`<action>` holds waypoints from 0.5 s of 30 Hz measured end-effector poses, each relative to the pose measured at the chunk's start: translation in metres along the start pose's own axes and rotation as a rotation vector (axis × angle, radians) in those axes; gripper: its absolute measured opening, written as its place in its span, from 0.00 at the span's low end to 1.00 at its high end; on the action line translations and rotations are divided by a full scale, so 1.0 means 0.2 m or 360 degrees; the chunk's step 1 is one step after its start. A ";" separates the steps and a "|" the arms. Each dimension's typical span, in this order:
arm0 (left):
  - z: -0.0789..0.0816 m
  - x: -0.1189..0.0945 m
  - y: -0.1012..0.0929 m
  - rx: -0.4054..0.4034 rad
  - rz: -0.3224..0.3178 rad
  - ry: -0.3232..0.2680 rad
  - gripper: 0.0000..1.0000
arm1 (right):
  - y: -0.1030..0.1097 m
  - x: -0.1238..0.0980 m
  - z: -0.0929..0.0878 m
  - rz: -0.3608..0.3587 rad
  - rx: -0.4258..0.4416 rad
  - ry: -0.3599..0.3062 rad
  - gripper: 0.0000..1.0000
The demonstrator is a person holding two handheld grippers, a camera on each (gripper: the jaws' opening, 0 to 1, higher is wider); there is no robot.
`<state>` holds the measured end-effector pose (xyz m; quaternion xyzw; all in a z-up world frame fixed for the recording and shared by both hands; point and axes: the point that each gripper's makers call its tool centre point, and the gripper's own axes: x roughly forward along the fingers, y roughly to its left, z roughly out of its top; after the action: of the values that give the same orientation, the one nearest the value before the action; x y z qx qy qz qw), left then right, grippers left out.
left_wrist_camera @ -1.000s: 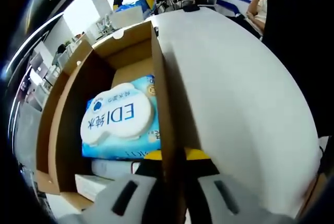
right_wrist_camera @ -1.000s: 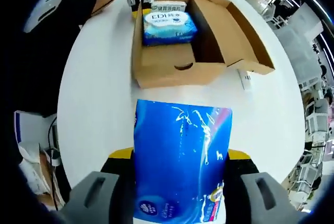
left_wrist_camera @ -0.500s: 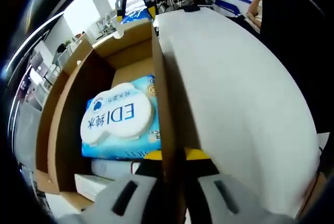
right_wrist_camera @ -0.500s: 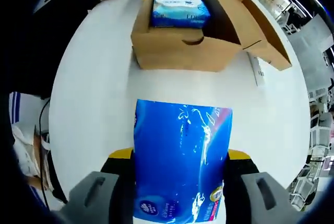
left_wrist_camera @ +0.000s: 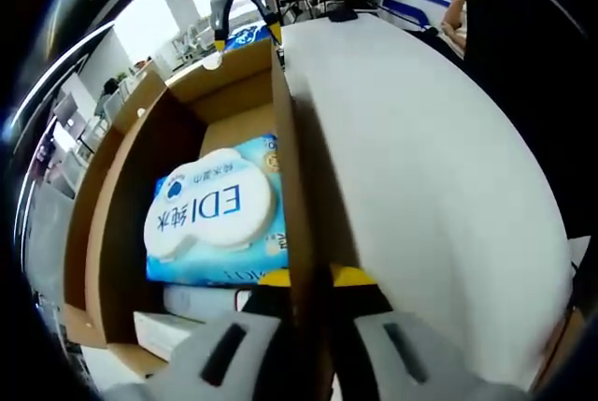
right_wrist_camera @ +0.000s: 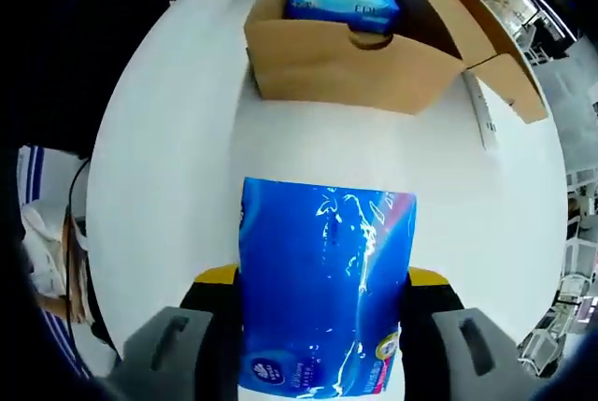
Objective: Operate the shoe box by opening the lid, removing the specified soft item, and placing it in the target area until the item is outside and the box remains undamaged.
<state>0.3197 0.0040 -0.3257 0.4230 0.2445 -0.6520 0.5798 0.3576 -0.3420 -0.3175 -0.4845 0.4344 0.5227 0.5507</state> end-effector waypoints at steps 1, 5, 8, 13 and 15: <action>0.00 0.00 0.00 0.0000 0.0000 0.0000 0.06 | 0.00 0.00 0.00 0.0002 0.0001 0.0000 0.67; 0.00 0.00 0.00 -0.0001 0.0000 0.0001 0.06 | 0.01 0.01 0.00 0.0022 0.0031 -0.0018 0.68; 0.00 0.00 0.00 0.0000 0.0001 0.0003 0.06 | 0.01 0.02 0.00 0.0025 -0.0004 -0.0012 0.68; 0.00 0.00 0.00 -0.0001 0.0003 0.0002 0.06 | 0.00 0.04 -0.03 0.0035 -0.0024 0.0026 0.68; 0.00 0.00 0.00 -0.0001 0.0002 0.0002 0.06 | 0.00 0.04 -0.03 0.0036 -0.0024 0.0032 0.68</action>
<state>0.3186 0.0037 -0.3255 0.4235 0.2449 -0.6512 0.5803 0.3585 -0.3476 -0.3262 -0.4890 0.4415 0.5272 0.5367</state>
